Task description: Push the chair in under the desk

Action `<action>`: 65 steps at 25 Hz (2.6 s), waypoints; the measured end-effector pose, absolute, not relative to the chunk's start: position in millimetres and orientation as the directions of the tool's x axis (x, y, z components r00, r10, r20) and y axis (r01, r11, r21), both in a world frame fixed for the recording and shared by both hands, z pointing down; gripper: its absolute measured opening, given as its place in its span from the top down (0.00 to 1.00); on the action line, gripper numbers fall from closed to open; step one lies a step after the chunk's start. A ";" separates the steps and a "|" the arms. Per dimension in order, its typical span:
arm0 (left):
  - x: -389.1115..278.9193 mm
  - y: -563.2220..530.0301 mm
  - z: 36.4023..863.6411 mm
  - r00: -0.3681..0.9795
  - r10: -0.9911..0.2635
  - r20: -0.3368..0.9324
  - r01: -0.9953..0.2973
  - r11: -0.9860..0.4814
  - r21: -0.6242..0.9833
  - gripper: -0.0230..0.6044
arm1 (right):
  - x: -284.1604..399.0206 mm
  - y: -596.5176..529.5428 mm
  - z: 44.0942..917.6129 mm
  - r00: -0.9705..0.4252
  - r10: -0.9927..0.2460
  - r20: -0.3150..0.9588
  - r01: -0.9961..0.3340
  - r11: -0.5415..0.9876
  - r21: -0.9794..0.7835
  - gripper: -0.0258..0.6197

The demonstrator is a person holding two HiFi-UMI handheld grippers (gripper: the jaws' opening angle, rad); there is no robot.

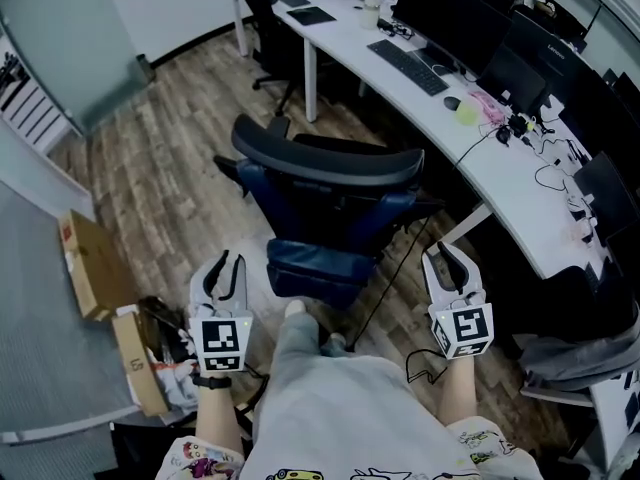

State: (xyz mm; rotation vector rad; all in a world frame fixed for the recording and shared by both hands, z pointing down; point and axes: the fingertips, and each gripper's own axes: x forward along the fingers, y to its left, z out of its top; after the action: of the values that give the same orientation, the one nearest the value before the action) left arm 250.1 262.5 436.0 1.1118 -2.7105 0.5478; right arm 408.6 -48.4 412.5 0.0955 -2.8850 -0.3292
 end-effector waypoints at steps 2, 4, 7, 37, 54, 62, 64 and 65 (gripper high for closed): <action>241.7 262.9 438.3 -0.706 -0.645 0.292 -0.708 0.638 -0.302 0.82 | 402.9 -50.6 413.4 -0.968 -0.097 0.231 -0.042 0.972 0.233 0.76; 231.0 261.6 440.1 -0.700 -0.647 0.303 -0.714 0.617 -0.332 0.79 | 395.6 -53.7 413.1 -0.966 -0.109 0.235 -0.050 0.968 0.244 0.74; 214.5 259.6 442.6 -0.693 -0.649 0.315 -0.719 0.587 -0.371 0.77 | 385.4 -57.7 415.2 -0.958 -0.133 0.253 -0.057 0.956 0.287 0.71; 66.8 206.2 464.3 -0.628 -0.665 0.405 -0.699 0.254 -0.668 0.49 | 332.1 -118.5 445.6 -0.851 -0.243 0.465 0.108 0.786 0.608 0.55; 27.8 190.6 459.1 -0.625 -0.684 0.375 -0.674 0.232 -0.701 0.57 | 306.2 -123.7 449.8 -0.841 -0.290 0.456 0.080 0.768 0.635 0.57; -1.3 168.7 457.3 -0.597 -0.709 0.376 -0.682 0.201 -0.704 0.57 | 285.9 -137.5 449.0 -0.842 -0.312 0.441 0.043 0.775 0.631 0.57; -6.3 162.3 457.5 -0.584 -0.721 0.374 -0.685 0.189 -0.704 0.57 | 282.9 -140.3 448.8 -0.845 -0.318 0.430 0.027 0.778 0.628 0.57; -9.0 159.1 457.3 -0.579 -0.726 0.371 -0.685 0.186 -0.705 0.57 | 281.0 -142.1 448.7 -0.846 -0.321 0.426 0.020 0.779 0.627 0.57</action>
State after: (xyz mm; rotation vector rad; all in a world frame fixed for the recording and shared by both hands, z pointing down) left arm -9.0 159.1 457.3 1.4619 -2.4548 1.4153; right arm 281.0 -142.1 448.7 0.2247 -2.4453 -0.8700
